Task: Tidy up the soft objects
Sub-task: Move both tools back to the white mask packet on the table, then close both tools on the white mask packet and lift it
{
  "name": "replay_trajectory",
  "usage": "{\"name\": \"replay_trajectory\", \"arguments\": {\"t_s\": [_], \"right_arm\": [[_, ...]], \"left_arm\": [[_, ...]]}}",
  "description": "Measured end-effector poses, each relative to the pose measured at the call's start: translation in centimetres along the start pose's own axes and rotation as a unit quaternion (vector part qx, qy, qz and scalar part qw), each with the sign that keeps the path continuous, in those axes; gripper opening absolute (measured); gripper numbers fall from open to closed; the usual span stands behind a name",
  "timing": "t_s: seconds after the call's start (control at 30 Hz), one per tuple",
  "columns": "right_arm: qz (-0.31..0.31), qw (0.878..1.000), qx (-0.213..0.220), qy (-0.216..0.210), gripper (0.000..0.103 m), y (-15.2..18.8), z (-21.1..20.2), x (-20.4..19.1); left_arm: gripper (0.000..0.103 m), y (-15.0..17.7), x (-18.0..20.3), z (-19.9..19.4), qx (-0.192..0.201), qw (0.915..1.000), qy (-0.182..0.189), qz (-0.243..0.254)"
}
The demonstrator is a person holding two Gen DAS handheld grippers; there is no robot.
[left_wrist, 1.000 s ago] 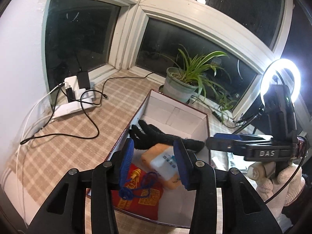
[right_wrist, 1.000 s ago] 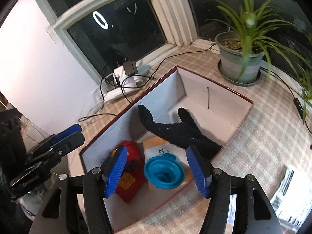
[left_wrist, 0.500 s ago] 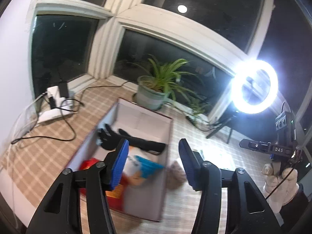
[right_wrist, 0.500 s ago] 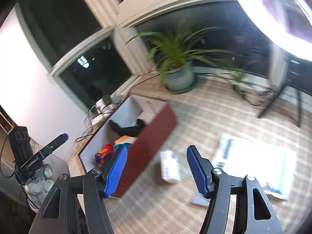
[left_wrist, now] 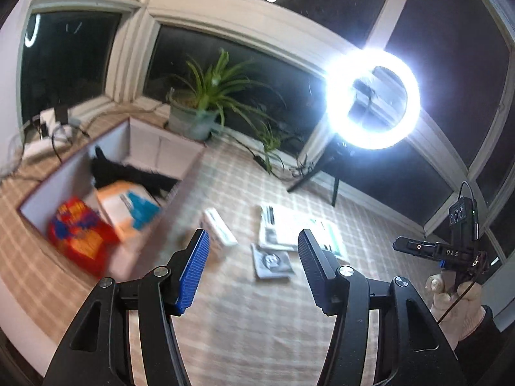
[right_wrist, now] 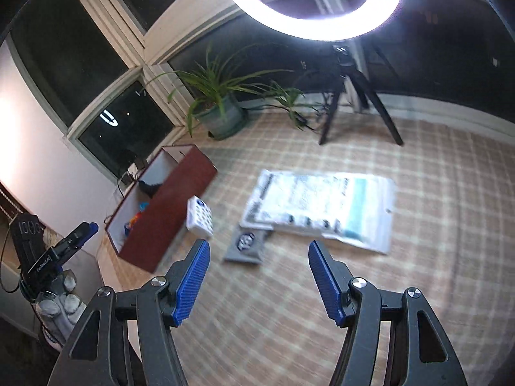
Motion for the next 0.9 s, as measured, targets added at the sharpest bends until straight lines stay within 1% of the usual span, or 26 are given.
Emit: {"name": "replay_trajectory", "arguments": {"t_s": [0.13, 0.3, 0.4, 0.47, 0.57, 0.63, 0.7, 0.73, 0.8, 0.9], "right_arm": [[0.002, 1.000, -0.006, -0.003, 0.060, 1.3, -0.9, 2.0], [0.004, 1.000, -0.007, -0.001, 0.060, 1.6, -1.8, 3.6], [-0.002, 1.000, 0.003, 0.021, 0.060, 1.1, -2.7, 4.3], [0.002, 1.000, 0.007, 0.022, 0.060, 0.9, -3.0, 4.8], [0.023, 0.999, 0.009, 0.023, 0.060, 0.6, -2.8, 6.1], [0.037, 0.999, 0.005, 0.016, 0.060, 0.5, -2.4, 6.8], [0.041, 0.999, 0.005, 0.027, 0.060, 0.5, -2.2, 7.4], [0.042, 0.999, 0.006, 0.030, 0.060, 0.5, -2.2, 7.6], [0.049, 0.998, 0.006, 0.031, 0.060, 0.4, -1.9, 8.3], [0.060, 0.997, 0.004, 0.040, 0.060, 0.5, -1.4, 9.7]], "left_arm": [[0.056, 2.0, 1.7, 1.4, -0.026, 0.9997, 0.002, -0.004], [0.056, 1.7, 4.0, 2.9, -0.046, 0.9988, 0.010, 0.010], [0.056, 0.2, 5.6, 4.6, -0.059, 0.9975, 0.026, 0.028], [0.057, -1.3, 6.6, 6.0, -0.064, 0.9968, 0.033, 0.034], [0.057, -3.6, 7.6, 8.7, -0.089, 0.9943, 0.050, 0.029], [0.057, -5.1, 7.9, 10.6, -0.101, 0.9934, 0.051, 0.023], [0.059, -6.6, 8.6, 13.4, -0.125, 0.9899, 0.060, 0.029], [0.059, -7.6, 8.9, 15.5, -0.149, 0.9864, 0.063, 0.031], [0.059, -8.8, 9.5, 18.6, -0.181, 0.9810, 0.063, 0.033], [0.059, -10.1, 10.5, 23.8, -0.235, 0.9691, 0.064, 0.039]]}}
Point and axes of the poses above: each gripper's, at about its wrist camera, not at the fingertips, and z roughly the way its jaws point, x to its right, y to its underside, the point moved 5 cm from there along z, roughly the way its jaws point, and after that the axes turned 12 degrees about -x, right-handed, at the moved point
